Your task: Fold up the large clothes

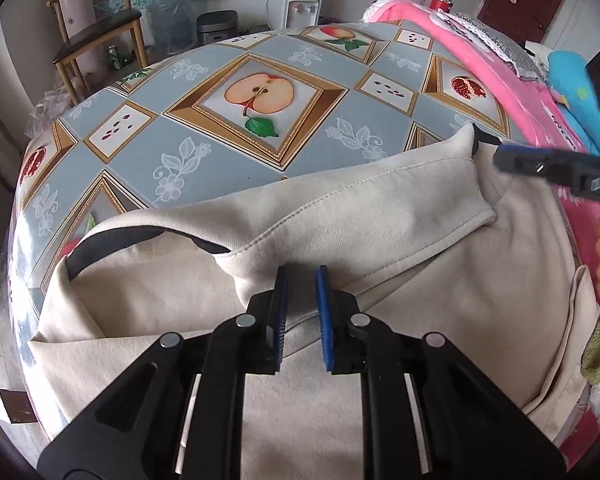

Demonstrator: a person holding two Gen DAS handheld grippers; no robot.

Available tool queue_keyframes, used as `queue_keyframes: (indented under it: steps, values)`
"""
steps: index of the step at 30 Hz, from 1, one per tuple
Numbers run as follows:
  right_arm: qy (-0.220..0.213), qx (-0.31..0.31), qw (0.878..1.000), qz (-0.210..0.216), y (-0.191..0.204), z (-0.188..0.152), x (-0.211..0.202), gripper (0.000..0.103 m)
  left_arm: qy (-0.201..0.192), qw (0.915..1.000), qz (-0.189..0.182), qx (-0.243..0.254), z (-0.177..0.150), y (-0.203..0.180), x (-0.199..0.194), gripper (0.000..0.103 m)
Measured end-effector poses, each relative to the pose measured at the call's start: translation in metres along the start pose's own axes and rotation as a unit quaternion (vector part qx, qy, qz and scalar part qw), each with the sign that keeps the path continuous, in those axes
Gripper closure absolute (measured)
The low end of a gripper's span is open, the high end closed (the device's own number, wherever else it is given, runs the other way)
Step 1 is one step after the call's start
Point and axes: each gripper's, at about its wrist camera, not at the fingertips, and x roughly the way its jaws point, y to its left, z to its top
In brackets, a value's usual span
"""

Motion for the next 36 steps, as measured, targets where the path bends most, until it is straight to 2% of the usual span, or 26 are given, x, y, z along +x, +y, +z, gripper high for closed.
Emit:
queue_keyframes:
  steps: [3,6,8,9,10,11,15,18,20,23,26,28,30,33,35,36]
  values:
    - [-0.005,-0.022,0.998,0.052,0.03,0.01,-0.001,0.075,-0.008,1.0,-0.005,-0.001,-0.001,0.001,0.0,0.088]
    - [0.024,-0.051,0.994,0.091,0.062,0.013,0.025,0.075,-0.014,0.9998,-0.012,-0.005,-0.004,0.003,-0.001,0.088]
    - [0.059,-0.057,0.991,0.109,0.074,0.009,0.054,0.075,-0.016,0.9997,-0.017,-0.006,-0.005,0.005,-0.002,0.088]
    - [0.079,-0.051,0.99,0.105,0.074,0.005,0.072,0.075,-0.017,0.9996,-0.02,-0.005,-0.006,0.006,-0.002,0.088]
    - [0.078,-0.049,0.991,0.098,0.073,0.001,0.081,0.075,-0.018,0.9996,-0.023,-0.005,-0.006,0.007,-0.002,0.088]
    - [0.068,-0.047,0.991,0.107,0.072,-0.001,0.078,0.076,-0.018,0.9995,-0.025,-0.004,-0.006,0.007,-0.003,0.088]
    - [0.091,-0.003,0.986,0.139,0.054,0.001,0.07,0.078,-0.017,0.9994,-0.029,0.001,-0.005,0.007,-0.002,0.088]
    - [0.073,0.005,0.984,0.163,0.041,0.0,0.048,0.078,-0.017,0.9994,-0.03,0.0,-0.005,0.008,-0.002,0.088]
    - [0.089,0.018,0.98,0.179,0.036,-0.003,0.051,0.078,-0.02,0.9993,-0.032,-0.003,-0.005,0.009,-0.002,0.088]
    - [0.128,0.032,0.978,0.16,0.033,-0.009,0.078,0.08,-0.022,0.9992,-0.032,-0.006,-0.006,0.009,-0.002,0.088]
    - [0.134,0.065,0.974,0.171,0.021,-0.004,0.073,0.081,-0.019,0.9992,-0.034,-0.011,-0.005,0.009,-0.002,0.088]
    - [0.117,0.072,0.977,0.164,0.012,0.0,0.057,0.081,-0.017,0.9992,-0.034,-0.011,-0.004,0.01,-0.002,0.088]
    - [0.098,0.075,0.984,0.13,-0.003,0.0,0.039,0.081,-0.017,0.9991,-0.036,-0.012,-0.005,0.01,-0.002,0.088]
    - [0.113,0.08,0.989,0.058,-0.023,-0.01,0.041,0.082,-0.021,0.999,-0.038,-0.015,-0.005,0.011,-0.002,0.088]
    - [0.103,0.09,0.988,0.073,-0.031,-0.013,0.038,0.082,-0.021,0.9987,-0.04,-0.023,-0.005,0.012,-0.001,0.088]
    - [0.102,0.099,0.988,0.066,-0.031,-0.013,0.032,0.08,-0.018,0.9986,-0.04,-0.029,-0.004,0.013,-0.002,0.088]
